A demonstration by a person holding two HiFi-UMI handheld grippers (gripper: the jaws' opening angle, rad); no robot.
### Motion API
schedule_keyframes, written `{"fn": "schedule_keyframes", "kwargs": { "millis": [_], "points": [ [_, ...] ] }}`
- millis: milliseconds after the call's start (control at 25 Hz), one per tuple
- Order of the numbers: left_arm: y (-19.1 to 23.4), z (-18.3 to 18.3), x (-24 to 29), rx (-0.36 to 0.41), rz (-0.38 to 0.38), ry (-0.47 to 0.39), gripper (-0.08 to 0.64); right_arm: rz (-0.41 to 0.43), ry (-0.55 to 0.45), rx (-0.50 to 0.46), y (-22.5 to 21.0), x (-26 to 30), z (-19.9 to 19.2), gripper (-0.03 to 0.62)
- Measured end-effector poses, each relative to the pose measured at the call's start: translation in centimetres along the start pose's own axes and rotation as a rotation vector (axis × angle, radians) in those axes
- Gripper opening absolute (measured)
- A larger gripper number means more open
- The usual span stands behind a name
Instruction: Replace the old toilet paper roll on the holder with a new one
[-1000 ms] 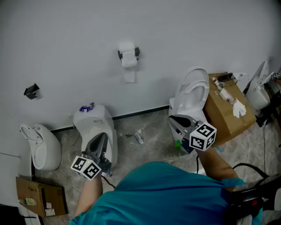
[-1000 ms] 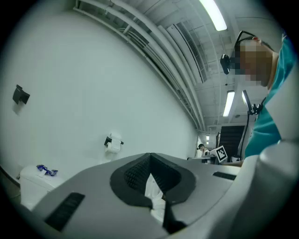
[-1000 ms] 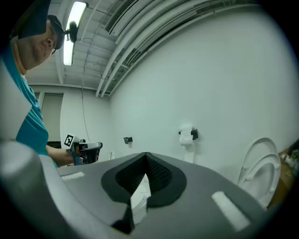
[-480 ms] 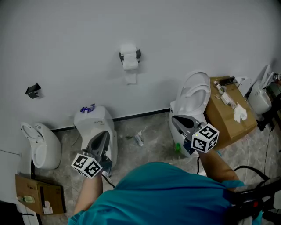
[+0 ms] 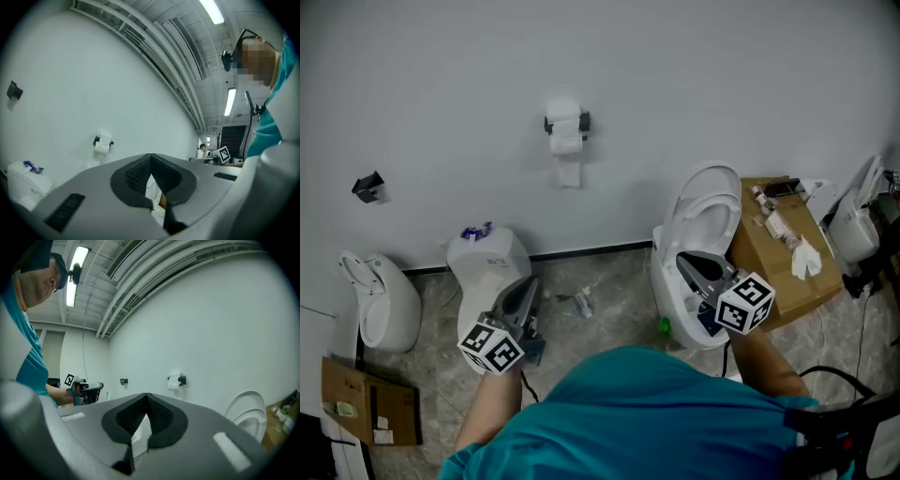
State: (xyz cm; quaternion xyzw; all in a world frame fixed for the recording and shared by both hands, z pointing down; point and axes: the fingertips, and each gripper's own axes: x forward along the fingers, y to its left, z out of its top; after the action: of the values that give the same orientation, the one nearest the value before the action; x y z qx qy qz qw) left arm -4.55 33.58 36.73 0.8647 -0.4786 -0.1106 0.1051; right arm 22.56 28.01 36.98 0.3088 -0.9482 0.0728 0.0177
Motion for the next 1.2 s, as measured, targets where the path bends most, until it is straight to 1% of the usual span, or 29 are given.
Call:
{"fn": "schedule_keyframes", "kwargs": {
  "millis": [120,240,400,520,640,760,960,1080,1200],
  "points": [
    [-1.3,-0.9,1.6,-0.001,-0.004,0.017,0.009,0.004,0.004,0.011,-1.8,-0.6,-0.3,0.002],
    [-1.4,-1.4,2.3,0.002,0.005,0.034,0.009,0.012,0.008,0.027,-2.7,-0.3,-0.8,0.002],
    [0.9,-1.5,2.6,-0.012,0.023,0.025,0.009,0.031,0.023,0.031,-3.1,1.9,-1.4,0.002],
    [3.2,-1.7,3.0,-0.026,0.015,0.021,0.009,0.035,0.035,0.030,-3.1,4.4,-1.7,0.002],
    [6.8,-1.1,3.6,-0.033,0.000,0.021,0.009,0.027,0.040,0.018,-3.3,8.1,-1.4,0.002],
    [11.7,0.1,4.7,-0.040,-0.027,0.023,0.009,0.000,0.040,0.014,-3.4,12.8,-0.8,0.002],
    [19.5,3.9,7.4,-0.024,-0.090,0.038,0.009,-0.034,0.025,0.012,-3.4,21.0,1.1,0.002],
    [23.4,6.3,8.9,0.001,-0.127,0.042,0.009,-0.059,0.003,0.012,-3.8,25.5,2.5,0.002],
    [27.0,7.8,10.0,0.011,-0.155,0.038,0.009,-0.074,0.007,0.003,-4.2,29.5,3.2,0.002]
  ]
}}
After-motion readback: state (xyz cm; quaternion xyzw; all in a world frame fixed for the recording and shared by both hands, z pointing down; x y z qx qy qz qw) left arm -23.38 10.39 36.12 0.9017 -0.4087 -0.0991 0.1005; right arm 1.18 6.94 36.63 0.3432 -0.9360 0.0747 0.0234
